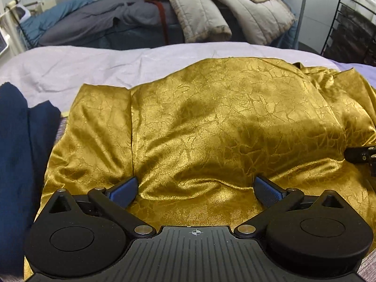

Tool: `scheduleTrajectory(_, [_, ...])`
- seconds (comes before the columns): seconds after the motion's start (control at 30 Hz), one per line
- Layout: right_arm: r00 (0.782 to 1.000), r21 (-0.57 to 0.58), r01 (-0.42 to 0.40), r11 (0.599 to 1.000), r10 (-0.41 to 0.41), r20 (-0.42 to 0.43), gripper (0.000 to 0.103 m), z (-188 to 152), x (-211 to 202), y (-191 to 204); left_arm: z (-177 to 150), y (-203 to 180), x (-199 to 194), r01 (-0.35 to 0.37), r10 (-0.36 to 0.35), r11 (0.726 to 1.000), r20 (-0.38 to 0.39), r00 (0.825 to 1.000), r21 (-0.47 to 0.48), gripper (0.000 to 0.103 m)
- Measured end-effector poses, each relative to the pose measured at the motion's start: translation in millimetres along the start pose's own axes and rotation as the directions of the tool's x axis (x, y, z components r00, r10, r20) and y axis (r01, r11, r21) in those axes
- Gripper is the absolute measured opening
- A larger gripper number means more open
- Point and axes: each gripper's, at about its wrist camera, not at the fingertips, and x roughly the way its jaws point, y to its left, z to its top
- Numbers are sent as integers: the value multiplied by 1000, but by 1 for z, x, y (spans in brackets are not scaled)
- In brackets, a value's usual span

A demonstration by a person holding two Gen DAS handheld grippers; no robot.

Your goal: Fold large clothes

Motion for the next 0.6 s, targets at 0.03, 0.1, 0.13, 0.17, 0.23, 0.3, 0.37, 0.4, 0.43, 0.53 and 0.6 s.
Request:
scheduleTrajectory(0.03, [1000,-1,1,1000,-1,1,103,0,1,0,1,1,1,3,-3,1000,-5,1000,-2,103])
scheduleTrajectory(0.1, [1000,-6,1,1000,-1,2,103,0,2,0,2,1,1,9,-9,1000,-14,1000,-5,103])
scheduleTrajectory(0.13, [1000,-6,0,1000,0,2,103,0,3,0,2,2,1,10,-10,1000,-17,1000,-8,103])
scheduleTrajectory(0.17, [1000,-6,-2,1000,2,2,103,0,4,0,2,2,0,10,-10,1000,-20,1000,-11,103])
scheduleTrajectory(0.23, [1000,-7,-3,1000,3,1,103,0,4,-1,2,1,2,6,-6,1000,-21,1000,-11,103])
scheduleTrajectory(0.3, [1000,-10,-1,1000,1,-2,103,0,5,0,2,0,2,0,0,1000,-20,1000,-9,103])
scheduleTrajectory(0.37, [1000,-12,3,1000,-3,-6,103,1,6,1,2,0,-1,-3,3,1000,-25,1000,-13,103])
scheduleTrajectory(0.4, [1000,-14,5,1000,-5,-7,103,1,4,2,3,0,-2,-2,1,1000,-30,1000,-12,103])
scheduleTrajectory(0.43, [1000,-16,6,1000,-6,-7,103,1,4,2,4,0,-4,0,0,1000,-34,999,-7,103])
scheduleTrajectory(0.53, [1000,-17,0,1000,0,-7,103,1,0,4,6,3,-17,7,-8,1000,-32,999,-15,103])
scheduleTrajectory(0.6, [1000,-23,-10,1000,10,-8,103,1,-5,3,5,11,-31,5,-6,998,-9,1000,-57,103])
